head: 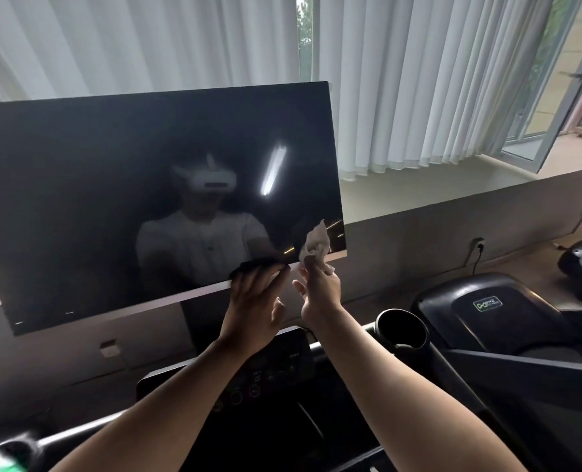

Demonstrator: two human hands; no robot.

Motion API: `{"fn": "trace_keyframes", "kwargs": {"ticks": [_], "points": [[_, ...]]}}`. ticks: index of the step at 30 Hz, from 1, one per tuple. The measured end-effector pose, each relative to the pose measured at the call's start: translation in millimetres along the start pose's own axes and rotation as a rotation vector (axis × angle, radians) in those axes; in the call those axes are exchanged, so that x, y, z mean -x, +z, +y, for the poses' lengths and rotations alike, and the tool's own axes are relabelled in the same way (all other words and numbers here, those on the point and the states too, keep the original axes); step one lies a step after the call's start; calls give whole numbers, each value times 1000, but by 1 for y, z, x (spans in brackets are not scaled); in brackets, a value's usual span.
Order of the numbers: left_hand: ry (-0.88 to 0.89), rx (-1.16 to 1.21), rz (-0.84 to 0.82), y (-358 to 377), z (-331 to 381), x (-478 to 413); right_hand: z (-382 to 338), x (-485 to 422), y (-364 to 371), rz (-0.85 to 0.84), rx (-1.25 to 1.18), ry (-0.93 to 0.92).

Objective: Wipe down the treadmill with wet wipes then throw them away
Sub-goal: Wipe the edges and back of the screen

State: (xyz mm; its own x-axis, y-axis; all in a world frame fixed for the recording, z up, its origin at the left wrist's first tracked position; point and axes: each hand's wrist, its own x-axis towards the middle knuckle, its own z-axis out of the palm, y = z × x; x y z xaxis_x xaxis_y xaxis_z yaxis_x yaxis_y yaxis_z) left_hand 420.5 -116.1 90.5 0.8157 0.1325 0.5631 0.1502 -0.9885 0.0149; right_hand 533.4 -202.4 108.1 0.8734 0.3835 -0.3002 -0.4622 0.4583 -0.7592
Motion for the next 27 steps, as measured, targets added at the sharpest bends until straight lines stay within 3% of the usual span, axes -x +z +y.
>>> {"fn": "trace_keyframes", "kwargs": {"ticks": [11, 15, 21, 27], "points": [[-26, 218, 42, -4, -16, 15, -29, -6, -5, 129, -49, -41], [-89, 46, 117, -16, -26, 23, 0, 7, 10, 49, 9, -29], [-151, -75, 73, -18, -33, 35, 30, 24, 27, -21, 133, -33], [-122, -44, 52, -21, -37, 39, 10, 21, 20, 60, 86, -49]]}}
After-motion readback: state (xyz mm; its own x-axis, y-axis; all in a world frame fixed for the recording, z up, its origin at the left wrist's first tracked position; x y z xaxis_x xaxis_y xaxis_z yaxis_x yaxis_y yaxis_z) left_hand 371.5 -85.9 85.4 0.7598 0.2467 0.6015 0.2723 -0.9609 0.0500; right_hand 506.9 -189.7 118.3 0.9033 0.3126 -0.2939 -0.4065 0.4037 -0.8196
